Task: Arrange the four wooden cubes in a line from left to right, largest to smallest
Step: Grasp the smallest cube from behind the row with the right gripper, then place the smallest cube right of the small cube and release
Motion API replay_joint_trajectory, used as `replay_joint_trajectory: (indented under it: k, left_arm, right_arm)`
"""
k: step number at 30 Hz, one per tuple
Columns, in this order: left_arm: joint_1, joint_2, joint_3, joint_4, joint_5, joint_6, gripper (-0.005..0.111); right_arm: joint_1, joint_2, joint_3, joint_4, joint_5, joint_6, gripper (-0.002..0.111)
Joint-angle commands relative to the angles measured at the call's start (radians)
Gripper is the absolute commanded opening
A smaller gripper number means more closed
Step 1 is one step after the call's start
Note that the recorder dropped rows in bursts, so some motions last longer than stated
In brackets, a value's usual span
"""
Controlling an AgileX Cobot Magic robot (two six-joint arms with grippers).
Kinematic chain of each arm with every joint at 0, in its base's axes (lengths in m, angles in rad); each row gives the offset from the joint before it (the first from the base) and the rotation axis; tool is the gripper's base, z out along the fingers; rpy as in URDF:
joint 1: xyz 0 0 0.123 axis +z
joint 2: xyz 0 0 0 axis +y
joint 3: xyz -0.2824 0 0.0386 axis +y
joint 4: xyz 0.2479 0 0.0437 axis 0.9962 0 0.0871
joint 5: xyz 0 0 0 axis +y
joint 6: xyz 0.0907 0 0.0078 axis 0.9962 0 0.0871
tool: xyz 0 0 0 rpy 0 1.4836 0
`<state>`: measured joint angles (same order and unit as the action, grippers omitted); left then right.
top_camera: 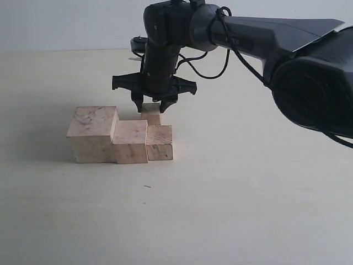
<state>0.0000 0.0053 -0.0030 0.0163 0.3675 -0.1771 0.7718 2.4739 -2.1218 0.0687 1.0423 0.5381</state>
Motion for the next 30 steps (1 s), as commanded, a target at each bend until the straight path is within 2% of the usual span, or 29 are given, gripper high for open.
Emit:
replay_joint_trajectory:
  k: [1, 8, 13, 18, 22, 28, 30]
  left_arm:
    - [-0.002, -0.005, 0.003, -0.002, -0.010, 0.003, 0.000]
    - [-0.002, -0.005, 0.003, -0.002, -0.010, 0.003, 0.000]
    - [-0.002, -0.005, 0.003, -0.002, -0.010, 0.003, 0.000]
    - [-0.002, -0.005, 0.003, -0.002, -0.010, 0.003, 0.000]
    - [-0.002, -0.005, 0.003, -0.002, -0.010, 0.003, 0.000]
    - [-0.002, -0.005, 0.003, -0.002, -0.010, 0.003, 0.000]
    - [-0.002, -0.005, 0.003, -0.002, -0.010, 0.003, 0.000]
  right_arm:
    - [0.000, -0.054, -0.059, -0.120, 0.035, -0.073, 0.000]
    - [-0.018, -0.126, -0.122, -0.177, 0.179, -0.408, 0.000]
    - [-0.094, -0.168, -0.115, -0.127, 0.179, -0.604, 0.000]
    - [-0.197, -0.249, -0.028, 0.081, 0.179, -0.856, 0.000]
    - [-0.264, -0.312, 0.048, 0.110, 0.179, -0.975, 0.000]
    - [-0.283, -0.378, 0.221, 0.167, 0.179, -1.198, 0.000]
    - [-0.283, -0.388, 0.318, 0.236, 0.179, -1.359, 0.000]
